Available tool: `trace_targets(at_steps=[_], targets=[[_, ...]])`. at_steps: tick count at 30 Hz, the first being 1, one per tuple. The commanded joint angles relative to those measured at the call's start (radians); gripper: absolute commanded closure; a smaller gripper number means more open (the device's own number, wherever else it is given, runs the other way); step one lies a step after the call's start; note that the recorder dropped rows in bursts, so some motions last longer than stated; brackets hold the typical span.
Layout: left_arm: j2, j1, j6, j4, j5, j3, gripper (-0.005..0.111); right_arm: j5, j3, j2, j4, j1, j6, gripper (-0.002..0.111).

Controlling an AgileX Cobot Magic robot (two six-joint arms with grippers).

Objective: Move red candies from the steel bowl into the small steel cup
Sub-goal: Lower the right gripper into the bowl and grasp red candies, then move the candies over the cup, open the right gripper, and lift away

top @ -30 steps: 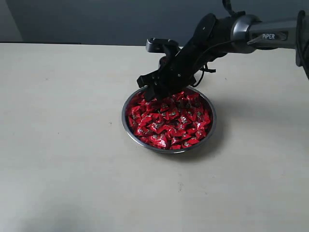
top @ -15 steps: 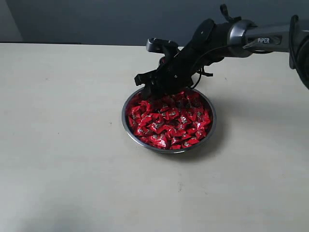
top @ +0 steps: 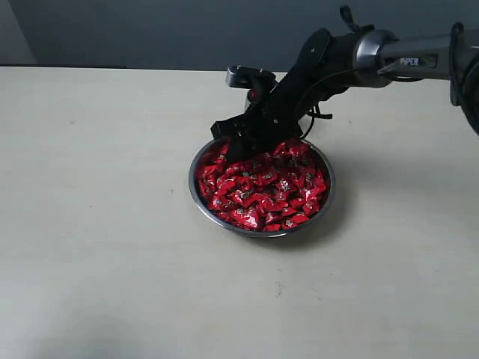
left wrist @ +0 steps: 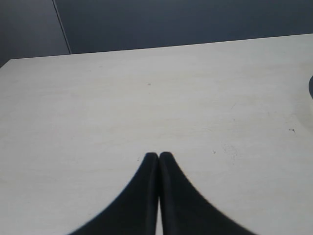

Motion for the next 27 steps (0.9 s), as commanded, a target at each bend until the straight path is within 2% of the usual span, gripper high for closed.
trace_targets(at_steps=[1,5,8,10,17,22,24,27], targets=[[-0.005,0.002,-0.004,0.002,-0.013,-0.008,0.106,0.043,-0.004,-0.103,-0.088,0.0,0.006,0.108],[-0.005,0.002,-0.004,0.002,-0.013,-0.008,0.106,0.007,-0.004,-0.197,-0.099,-0.035,0.006,0.108],[-0.005,0.002,-0.004,0.002,-0.013,-0.008,0.106,-0.084,-0.005,-0.213,-0.065,-0.1,0.008,0.108],[-0.005,0.002,-0.004,0.002,-0.013,-0.008,0.106,-0.119,-0.029,-0.193,-0.051,-0.124,0.008,0.108],[-0.005,0.002,-0.004,0.002,-0.013,-0.008,0.106,-0.069,-0.273,0.016,-0.068,-0.128,0.006,0.108],[-0.005,0.002,-0.004,0.002,-0.013,-0.008,0.106,-0.058,-0.324,0.071,-0.145,-0.128,0.022,0.108],[-0.005,0.002,-0.004,0.002,-0.013,-0.008,0.106,-0.06,-0.324,0.077,-0.15,-0.128,0.022,0.105],[-0.005,0.002,-0.004,0.002,-0.013,-0.008,0.106,-0.058,-0.324,0.079,-0.15,-0.128,0.022,0.09]])
